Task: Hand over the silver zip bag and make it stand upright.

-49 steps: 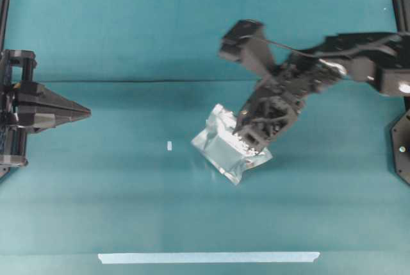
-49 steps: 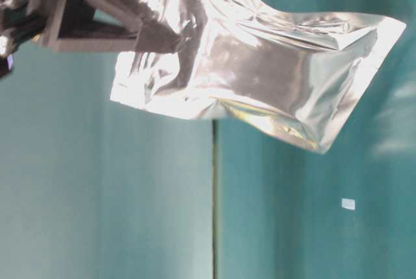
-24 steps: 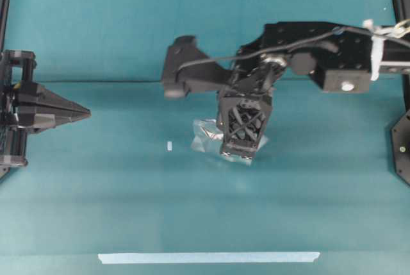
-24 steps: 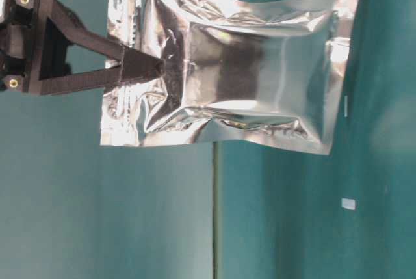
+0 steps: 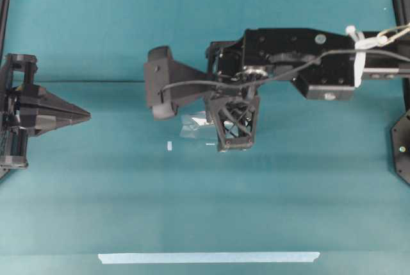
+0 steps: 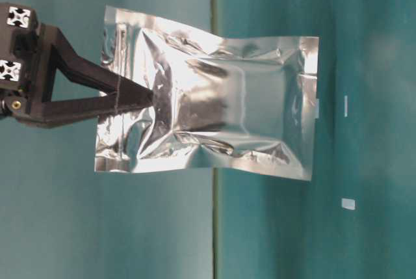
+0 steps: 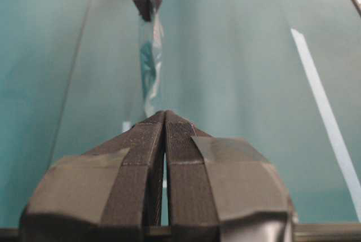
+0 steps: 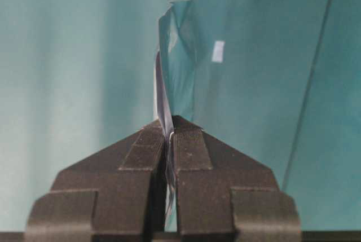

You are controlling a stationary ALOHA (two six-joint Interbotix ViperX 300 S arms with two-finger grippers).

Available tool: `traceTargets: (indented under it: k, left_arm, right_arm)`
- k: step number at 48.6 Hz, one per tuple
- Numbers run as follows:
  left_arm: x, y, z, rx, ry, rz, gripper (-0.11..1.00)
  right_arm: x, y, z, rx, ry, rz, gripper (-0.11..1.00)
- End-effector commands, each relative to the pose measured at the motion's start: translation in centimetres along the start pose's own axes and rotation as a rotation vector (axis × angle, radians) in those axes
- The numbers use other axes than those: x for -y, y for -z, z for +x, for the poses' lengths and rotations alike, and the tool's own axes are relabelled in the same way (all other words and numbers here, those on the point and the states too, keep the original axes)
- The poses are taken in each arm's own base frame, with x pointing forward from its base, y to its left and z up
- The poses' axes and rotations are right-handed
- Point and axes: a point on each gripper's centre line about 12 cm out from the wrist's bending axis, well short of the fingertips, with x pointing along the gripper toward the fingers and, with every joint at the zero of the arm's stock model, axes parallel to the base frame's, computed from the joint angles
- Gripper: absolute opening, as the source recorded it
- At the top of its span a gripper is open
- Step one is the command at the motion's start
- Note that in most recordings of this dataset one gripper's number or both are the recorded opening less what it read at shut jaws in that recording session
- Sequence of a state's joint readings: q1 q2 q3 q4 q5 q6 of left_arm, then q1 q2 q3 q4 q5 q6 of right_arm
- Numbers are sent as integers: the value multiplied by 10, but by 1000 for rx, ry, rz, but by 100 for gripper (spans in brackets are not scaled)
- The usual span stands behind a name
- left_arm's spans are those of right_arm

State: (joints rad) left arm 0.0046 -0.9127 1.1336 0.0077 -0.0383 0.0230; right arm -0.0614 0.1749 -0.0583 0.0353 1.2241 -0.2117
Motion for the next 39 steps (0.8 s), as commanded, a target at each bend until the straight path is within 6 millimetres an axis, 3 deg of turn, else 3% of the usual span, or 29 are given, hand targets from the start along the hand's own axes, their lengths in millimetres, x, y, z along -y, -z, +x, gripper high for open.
traceTargets:
  k: [1, 39]
  left_arm:
    - [0, -5, 1, 14, -2, 4, -1]
    - [-10, 1, 9, -3, -43, -60, -1]
  right_arm:
    - [-4, -6, -8, 28, 9, -27, 3]
    - [-11, -9, 11, -5, 17, -97, 3]
